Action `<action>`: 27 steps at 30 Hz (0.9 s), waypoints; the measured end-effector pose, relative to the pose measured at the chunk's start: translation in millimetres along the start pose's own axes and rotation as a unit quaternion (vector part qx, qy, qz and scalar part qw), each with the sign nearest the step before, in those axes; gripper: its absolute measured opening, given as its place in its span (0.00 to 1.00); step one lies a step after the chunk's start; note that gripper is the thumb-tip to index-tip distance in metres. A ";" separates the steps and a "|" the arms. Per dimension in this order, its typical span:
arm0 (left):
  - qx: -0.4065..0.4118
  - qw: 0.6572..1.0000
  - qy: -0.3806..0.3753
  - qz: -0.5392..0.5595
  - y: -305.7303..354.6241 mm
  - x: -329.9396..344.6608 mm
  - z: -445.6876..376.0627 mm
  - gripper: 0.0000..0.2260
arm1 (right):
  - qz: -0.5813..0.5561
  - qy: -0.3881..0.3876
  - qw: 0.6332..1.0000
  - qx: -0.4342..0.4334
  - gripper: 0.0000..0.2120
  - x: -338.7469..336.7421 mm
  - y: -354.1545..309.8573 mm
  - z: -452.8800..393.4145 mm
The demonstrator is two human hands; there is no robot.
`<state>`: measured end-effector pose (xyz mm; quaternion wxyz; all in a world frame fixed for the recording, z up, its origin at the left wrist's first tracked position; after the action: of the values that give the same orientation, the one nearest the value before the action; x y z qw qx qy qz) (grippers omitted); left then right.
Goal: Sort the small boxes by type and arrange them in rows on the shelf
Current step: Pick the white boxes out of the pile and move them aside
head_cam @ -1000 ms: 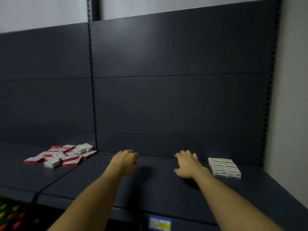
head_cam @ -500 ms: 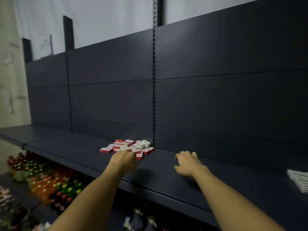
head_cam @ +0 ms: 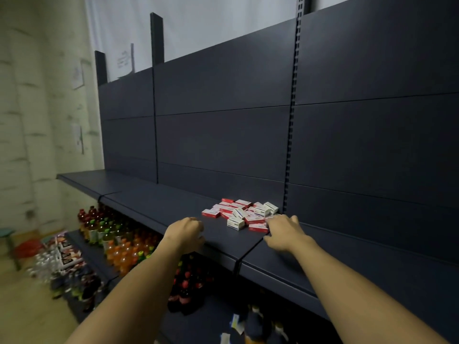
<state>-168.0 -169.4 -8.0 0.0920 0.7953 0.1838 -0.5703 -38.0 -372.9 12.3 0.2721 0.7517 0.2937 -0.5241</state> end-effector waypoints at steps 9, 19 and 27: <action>-0.003 0.999 0.038 -0.001 -51.1 14.9 -34.3 0.14 | -0.010 0.014 1.000 -0.008 0.15 27.1 -30.8 -71.3; 0.023 0.996 0.066 0.053 -71.1 32.9 -114.0 0.14 | -0.042 0.049 0.998 0.000 0.18 42.9 -49.0 -153.6; 0.070 0.987 0.093 0.114 -59.3 59.4 -158.1 0.16 | -0.108 0.119 0.987 0.014 0.17 66.3 -50.7 -164.1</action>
<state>-36.7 -47.7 -7.6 0.0832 0.8653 0.0593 -0.4908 46.7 -210.4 -5.9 0.1667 0.7760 0.3963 -0.4615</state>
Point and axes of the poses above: each hand's wrist, its own z-axis away from the middle knuckle, its own x-axis out of the palm, y = z × x, the point moved 10 cm from there along -z, towards the middle knuckle, and after that the axes turned 3 degrees about y, right-handed, at the moved point
